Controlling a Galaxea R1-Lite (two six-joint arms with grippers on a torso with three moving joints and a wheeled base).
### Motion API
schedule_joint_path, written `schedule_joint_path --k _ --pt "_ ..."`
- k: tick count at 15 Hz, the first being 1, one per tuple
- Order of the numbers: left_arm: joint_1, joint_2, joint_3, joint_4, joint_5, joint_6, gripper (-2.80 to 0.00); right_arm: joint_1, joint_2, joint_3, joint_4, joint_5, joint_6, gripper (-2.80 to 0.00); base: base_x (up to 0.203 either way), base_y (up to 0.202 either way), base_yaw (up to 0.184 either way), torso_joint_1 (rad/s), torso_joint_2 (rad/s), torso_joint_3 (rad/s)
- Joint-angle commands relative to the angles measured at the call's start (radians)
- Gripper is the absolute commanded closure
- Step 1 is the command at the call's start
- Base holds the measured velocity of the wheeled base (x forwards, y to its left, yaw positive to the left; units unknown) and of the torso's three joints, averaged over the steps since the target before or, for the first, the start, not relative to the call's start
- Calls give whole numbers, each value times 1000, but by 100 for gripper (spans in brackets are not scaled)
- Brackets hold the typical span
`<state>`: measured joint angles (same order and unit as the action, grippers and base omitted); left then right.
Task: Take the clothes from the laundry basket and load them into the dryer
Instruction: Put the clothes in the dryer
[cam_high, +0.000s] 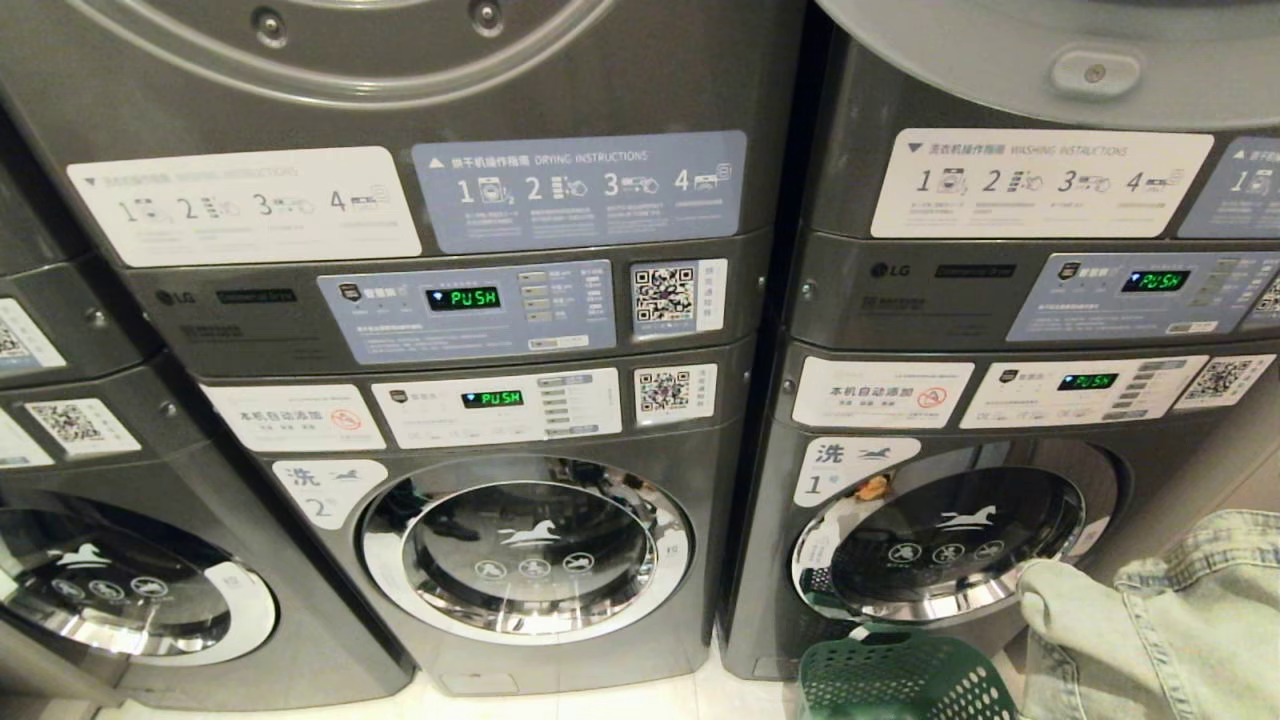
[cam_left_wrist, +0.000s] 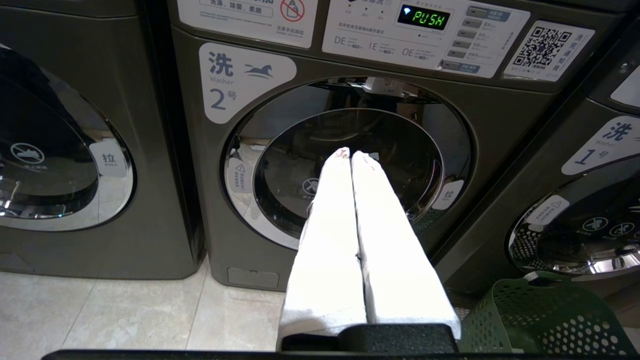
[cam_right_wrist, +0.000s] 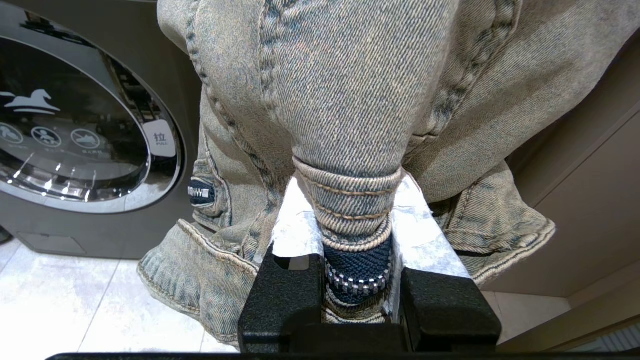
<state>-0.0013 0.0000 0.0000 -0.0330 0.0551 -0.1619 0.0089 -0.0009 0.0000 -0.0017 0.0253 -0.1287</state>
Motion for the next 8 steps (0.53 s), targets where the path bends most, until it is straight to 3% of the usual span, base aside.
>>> schedule_joint_path --k 1,8 --pt "1 0 31 -1 0 -1 0 0 1 8 0 1 -2 0 0 0 0 168 -358 -198" --pt "0 0 31 -2 0 -2 0 0 1 8 -3 4 -17 0 0 0 0 157 -333 -180"
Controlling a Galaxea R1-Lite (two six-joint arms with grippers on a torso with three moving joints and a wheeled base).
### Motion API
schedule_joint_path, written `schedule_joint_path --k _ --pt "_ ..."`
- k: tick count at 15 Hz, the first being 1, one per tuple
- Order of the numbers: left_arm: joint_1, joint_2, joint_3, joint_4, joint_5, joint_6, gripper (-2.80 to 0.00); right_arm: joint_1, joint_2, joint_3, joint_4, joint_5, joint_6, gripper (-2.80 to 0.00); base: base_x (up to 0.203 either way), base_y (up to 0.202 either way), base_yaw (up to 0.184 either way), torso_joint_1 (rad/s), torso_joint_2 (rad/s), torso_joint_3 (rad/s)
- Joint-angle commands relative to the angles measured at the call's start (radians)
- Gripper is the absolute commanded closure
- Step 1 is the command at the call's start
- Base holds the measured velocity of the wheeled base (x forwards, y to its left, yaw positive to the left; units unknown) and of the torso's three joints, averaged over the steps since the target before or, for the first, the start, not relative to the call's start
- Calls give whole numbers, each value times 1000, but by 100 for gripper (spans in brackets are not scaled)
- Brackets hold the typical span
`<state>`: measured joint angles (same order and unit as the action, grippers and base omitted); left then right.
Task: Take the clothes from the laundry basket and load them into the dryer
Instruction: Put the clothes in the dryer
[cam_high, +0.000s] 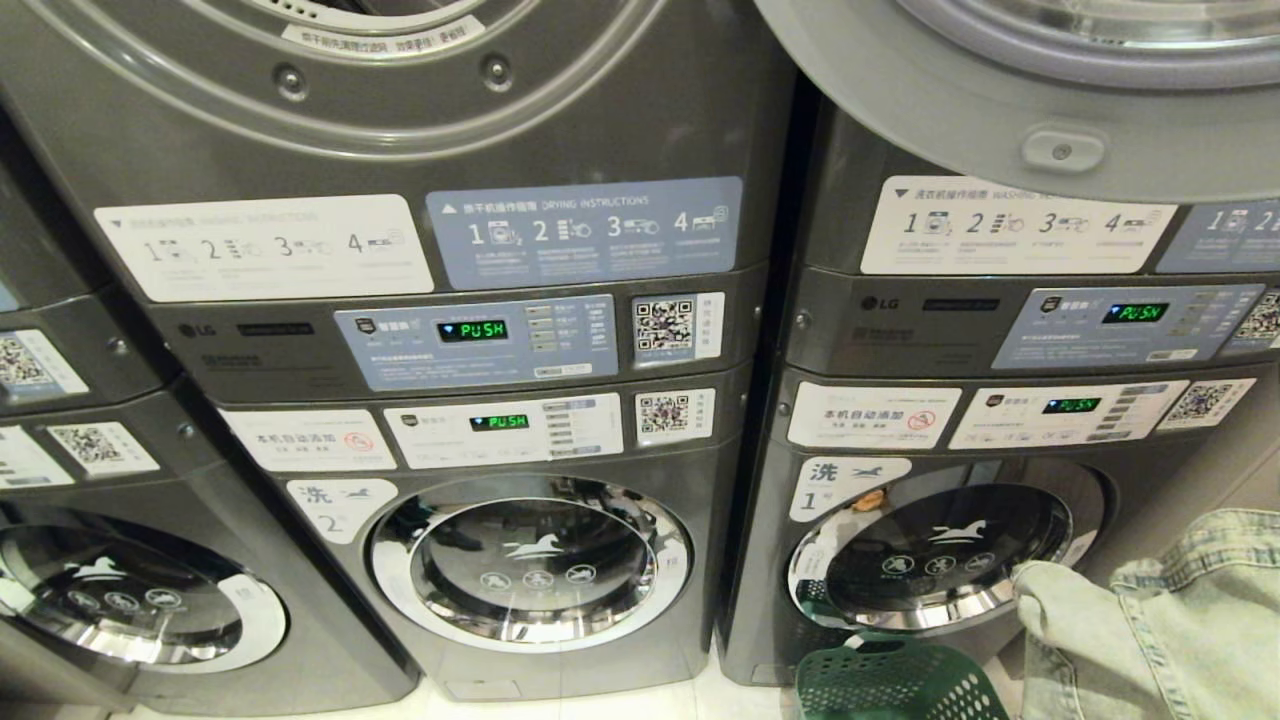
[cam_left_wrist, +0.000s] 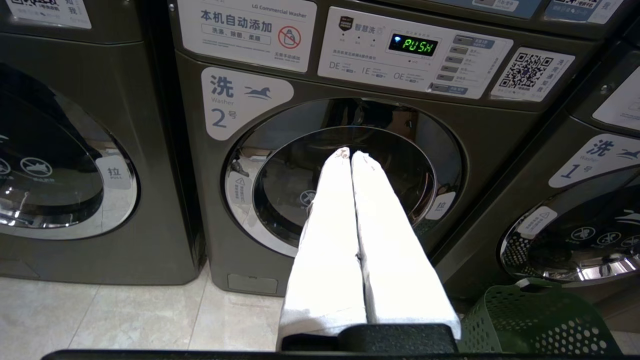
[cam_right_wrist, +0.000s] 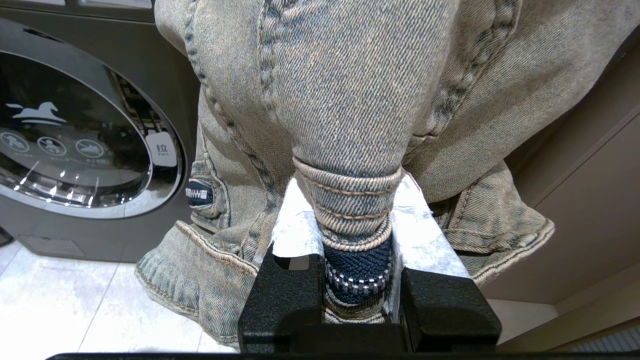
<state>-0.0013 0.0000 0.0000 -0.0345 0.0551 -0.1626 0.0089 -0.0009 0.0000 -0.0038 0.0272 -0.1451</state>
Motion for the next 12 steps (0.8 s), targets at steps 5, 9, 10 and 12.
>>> schedule_joint_path --k 5,9,10,12 --pt "0 2 31 -1 0 -2 0 0 1 8 -1 0 -1 0 0 0 0 147 -320 -173" --pt "0 1 31 1 0 0 0 0 1 8 -1 0 -1 0 0 0 0 142 -297 -153" --pt "0 2 31 1 0 -1 0 0 1 8 -1 0 -1 0 0 0 0 104 -198 -114" --pt "0 1 31 -2 0 -3 0 0 1 8 -1 0 -1 0 0 0 0 97 -212 -112"
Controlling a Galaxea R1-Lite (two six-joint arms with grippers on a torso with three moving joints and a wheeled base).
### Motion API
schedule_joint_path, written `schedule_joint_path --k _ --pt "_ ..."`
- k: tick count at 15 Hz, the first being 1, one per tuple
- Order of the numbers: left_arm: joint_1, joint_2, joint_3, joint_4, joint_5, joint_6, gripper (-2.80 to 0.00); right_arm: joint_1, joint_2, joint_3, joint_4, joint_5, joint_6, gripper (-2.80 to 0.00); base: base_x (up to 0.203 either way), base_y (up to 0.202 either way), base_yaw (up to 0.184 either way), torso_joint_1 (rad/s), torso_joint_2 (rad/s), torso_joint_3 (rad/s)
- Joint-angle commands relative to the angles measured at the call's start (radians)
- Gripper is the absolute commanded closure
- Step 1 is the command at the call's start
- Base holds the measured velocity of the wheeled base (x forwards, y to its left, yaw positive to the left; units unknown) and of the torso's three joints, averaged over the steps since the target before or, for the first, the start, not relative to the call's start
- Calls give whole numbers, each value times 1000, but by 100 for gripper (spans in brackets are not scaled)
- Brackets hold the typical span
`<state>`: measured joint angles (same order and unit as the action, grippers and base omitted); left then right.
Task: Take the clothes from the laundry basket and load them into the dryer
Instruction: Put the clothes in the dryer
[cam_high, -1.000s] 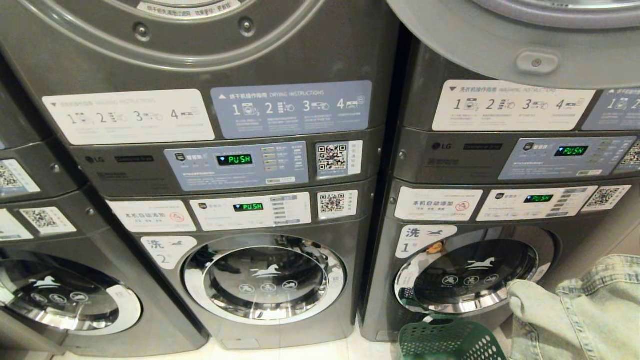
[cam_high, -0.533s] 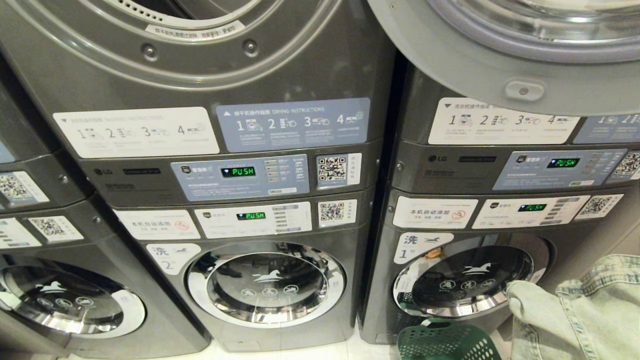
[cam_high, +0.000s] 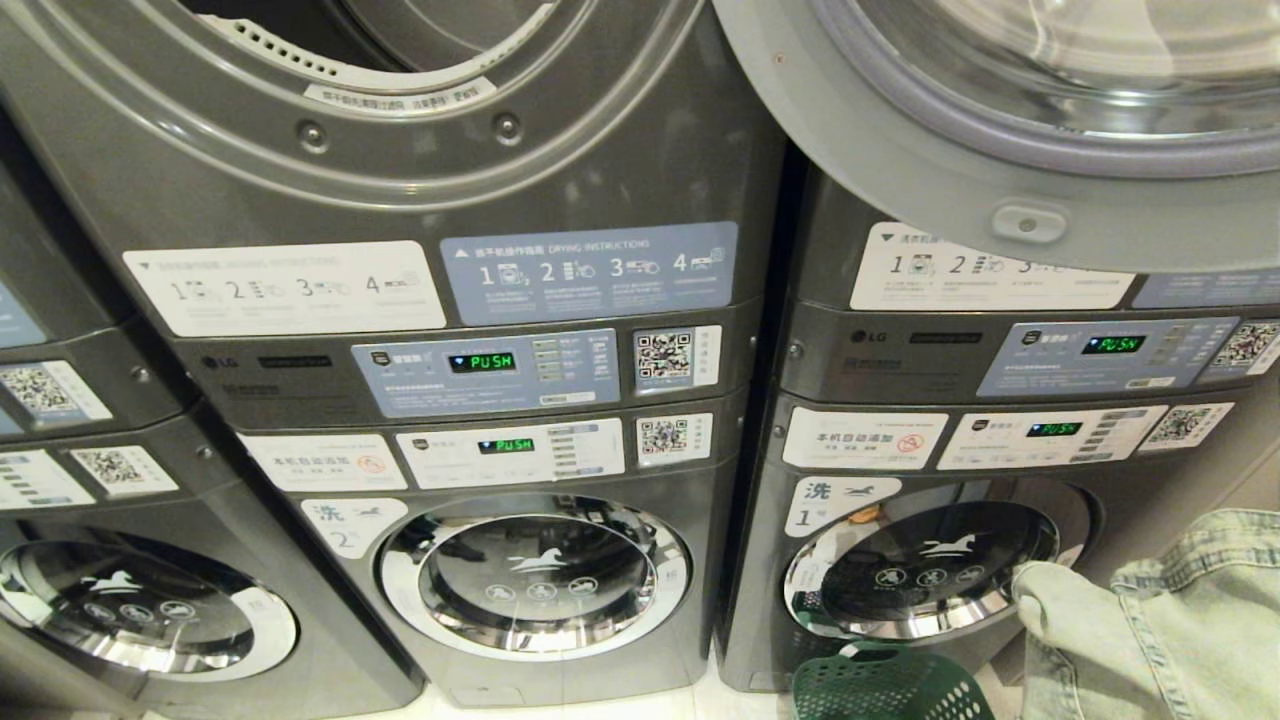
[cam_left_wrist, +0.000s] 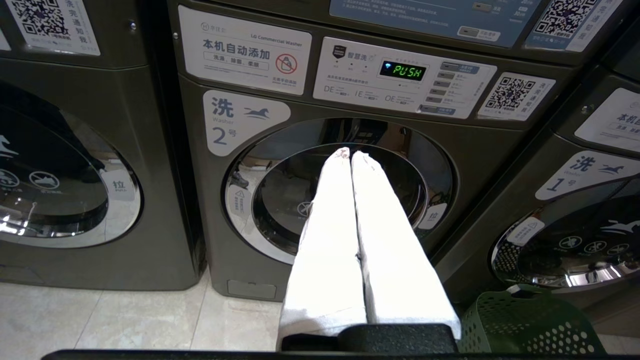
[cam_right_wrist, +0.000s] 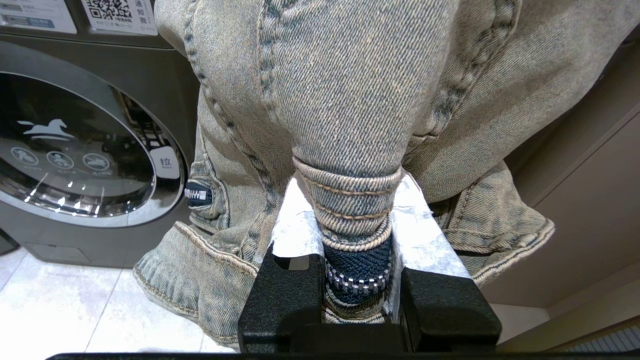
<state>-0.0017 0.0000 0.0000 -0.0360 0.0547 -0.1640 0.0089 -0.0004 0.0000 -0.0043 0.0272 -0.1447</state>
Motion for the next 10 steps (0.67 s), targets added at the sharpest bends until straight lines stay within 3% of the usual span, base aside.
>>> schedule_joint_path --k 1,10 --pt "1 2 31 1 1 -1 0 0 0 8 0 0 -1 0 0 0 0 95 -171 -91" --pt "0 1 31 2 2 -2 0 0 1 8 1 0 2 0 0 0 0 77 -152 -81"
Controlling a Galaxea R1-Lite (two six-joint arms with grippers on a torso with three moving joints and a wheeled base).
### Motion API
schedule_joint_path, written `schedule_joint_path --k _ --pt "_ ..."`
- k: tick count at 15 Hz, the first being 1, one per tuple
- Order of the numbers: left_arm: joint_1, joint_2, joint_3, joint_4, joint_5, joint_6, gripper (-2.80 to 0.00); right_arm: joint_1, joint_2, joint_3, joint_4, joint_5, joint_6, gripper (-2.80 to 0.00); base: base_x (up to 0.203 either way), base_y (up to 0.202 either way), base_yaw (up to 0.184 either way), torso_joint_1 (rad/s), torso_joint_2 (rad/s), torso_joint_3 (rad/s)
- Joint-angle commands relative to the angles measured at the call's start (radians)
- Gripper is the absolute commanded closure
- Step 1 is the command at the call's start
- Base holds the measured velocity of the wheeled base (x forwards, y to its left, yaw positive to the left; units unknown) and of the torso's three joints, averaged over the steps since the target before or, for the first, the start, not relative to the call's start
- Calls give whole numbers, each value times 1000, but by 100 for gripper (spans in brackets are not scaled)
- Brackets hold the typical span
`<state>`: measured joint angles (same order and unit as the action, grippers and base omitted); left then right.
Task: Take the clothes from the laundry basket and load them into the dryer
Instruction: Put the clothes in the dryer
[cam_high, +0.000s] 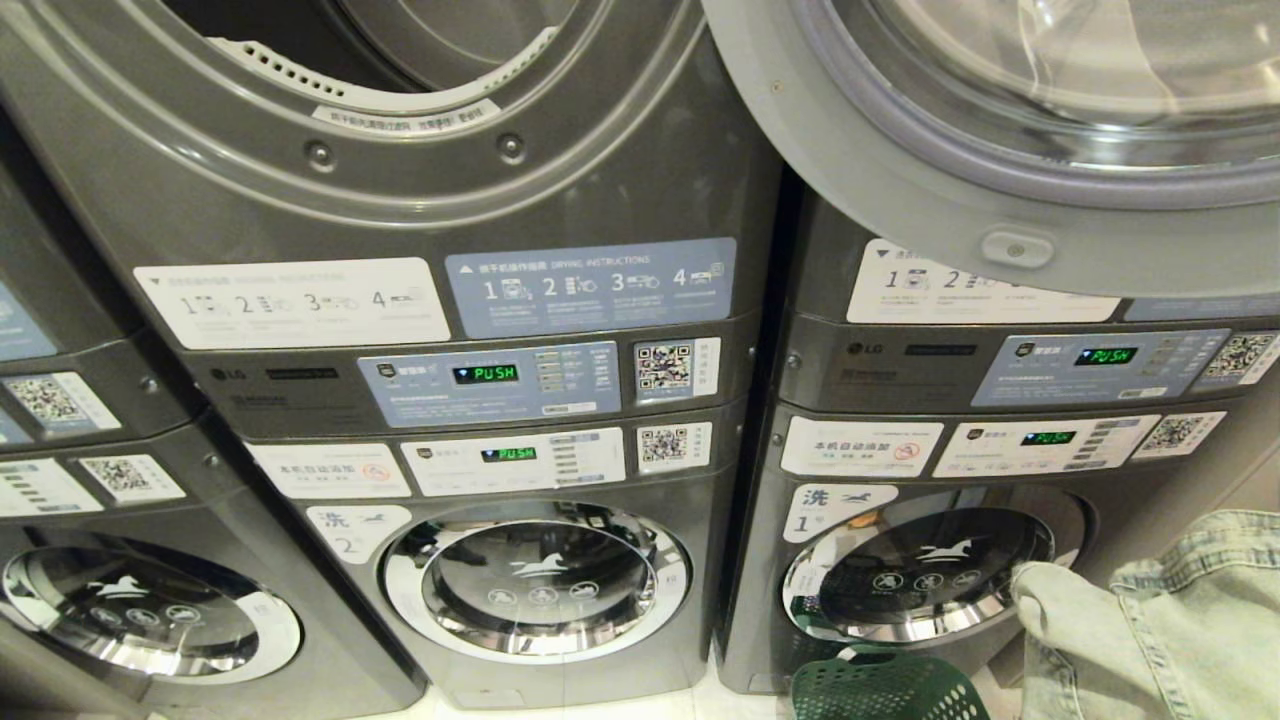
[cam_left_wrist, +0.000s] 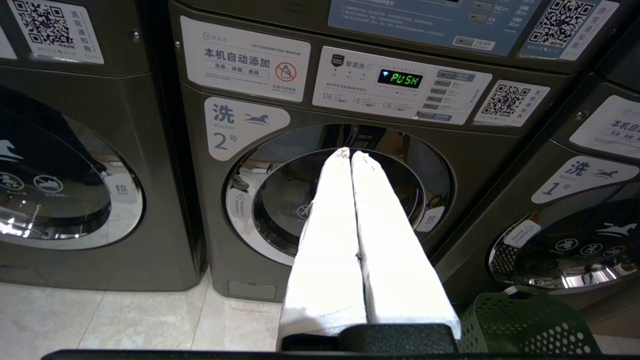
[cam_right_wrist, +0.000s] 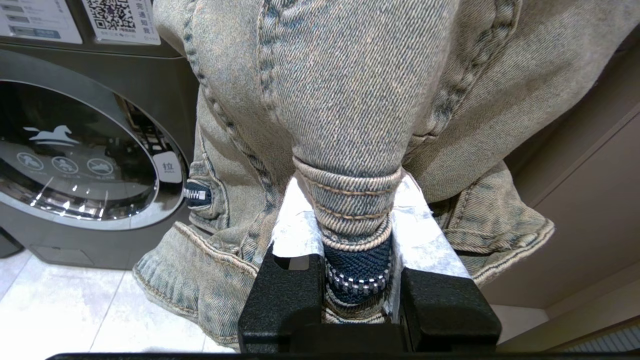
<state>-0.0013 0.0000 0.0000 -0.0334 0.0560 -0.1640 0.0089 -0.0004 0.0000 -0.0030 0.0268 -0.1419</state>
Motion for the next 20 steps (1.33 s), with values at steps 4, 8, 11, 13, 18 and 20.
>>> schedule_joint_path --k 4,8,11,13,18,20 --pt "0 2 31 0 2 -2 0 0 0 8 -2 1 -4 0 0 0 0 69 -131 -65" --pt "0 1 31 0 2 -3 0 0 2 8 -2 1 -4 0 0 0 0 66 -134 -67" --pt "0 2 31 1 1 -2 0 0 0 8 0 1 -2 0 0 0 0 60 -114 -61" --pt "0 1 31 0 1 -2 0 0 0 8 0 1 -2 0 0 0 0 47 -103 -54" --pt "0 2 31 0 1 -2 0 0 2 8 0 1 -4 0 0 0 0 62 -122 -62" --pt "1 0 31 1 1 -2 0 0 1 8 0 1 -2 0 0 0 0 64 -124 -64"
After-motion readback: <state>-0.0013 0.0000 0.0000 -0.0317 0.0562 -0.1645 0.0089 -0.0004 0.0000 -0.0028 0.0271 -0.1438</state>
